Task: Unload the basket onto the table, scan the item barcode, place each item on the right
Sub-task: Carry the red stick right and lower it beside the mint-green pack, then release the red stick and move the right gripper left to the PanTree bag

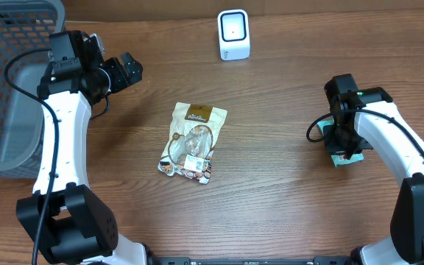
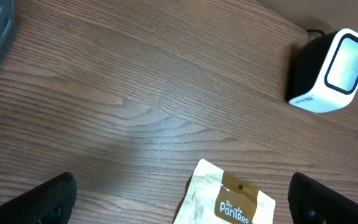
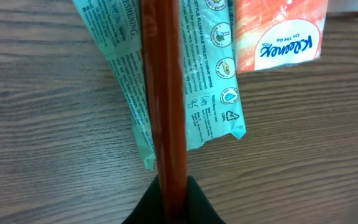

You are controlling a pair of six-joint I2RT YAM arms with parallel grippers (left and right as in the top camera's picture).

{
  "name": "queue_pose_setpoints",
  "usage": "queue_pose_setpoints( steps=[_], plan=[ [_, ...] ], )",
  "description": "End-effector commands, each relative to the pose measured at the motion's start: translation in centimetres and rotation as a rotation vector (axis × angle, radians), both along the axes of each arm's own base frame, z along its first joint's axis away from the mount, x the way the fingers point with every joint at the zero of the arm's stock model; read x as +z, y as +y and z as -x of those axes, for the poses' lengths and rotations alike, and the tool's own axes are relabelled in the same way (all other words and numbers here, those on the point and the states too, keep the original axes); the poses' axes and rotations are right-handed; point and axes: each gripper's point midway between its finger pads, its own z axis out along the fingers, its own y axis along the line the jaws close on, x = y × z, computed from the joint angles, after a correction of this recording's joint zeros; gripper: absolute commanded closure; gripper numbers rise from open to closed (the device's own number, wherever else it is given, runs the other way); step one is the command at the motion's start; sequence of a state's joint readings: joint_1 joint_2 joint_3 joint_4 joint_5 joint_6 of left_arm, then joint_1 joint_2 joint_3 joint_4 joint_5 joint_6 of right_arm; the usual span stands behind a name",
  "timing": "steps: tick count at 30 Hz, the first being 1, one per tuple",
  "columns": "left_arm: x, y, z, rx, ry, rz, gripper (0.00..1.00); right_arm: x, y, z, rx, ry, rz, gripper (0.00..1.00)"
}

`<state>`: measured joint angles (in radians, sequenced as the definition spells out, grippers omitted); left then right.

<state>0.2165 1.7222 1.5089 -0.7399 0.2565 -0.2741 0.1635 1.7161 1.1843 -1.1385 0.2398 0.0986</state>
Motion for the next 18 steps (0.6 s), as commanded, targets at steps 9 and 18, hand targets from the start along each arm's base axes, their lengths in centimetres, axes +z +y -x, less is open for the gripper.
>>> queue_pose_setpoints(
  steps=[9, 18],
  plan=[
    [-0.5, -0.1, 0.0, -0.014, 0.009, -0.009, 0.00, 0.1, -0.2, -0.4, -0.002, -0.022, 0.006, 0.62],
    [-0.5, -0.1, 0.0, -0.014, 0.009, -0.009, 0.00, 0.4, 8.0, -3.9, -0.035, -0.143, -0.457, 0.51]
  ],
)
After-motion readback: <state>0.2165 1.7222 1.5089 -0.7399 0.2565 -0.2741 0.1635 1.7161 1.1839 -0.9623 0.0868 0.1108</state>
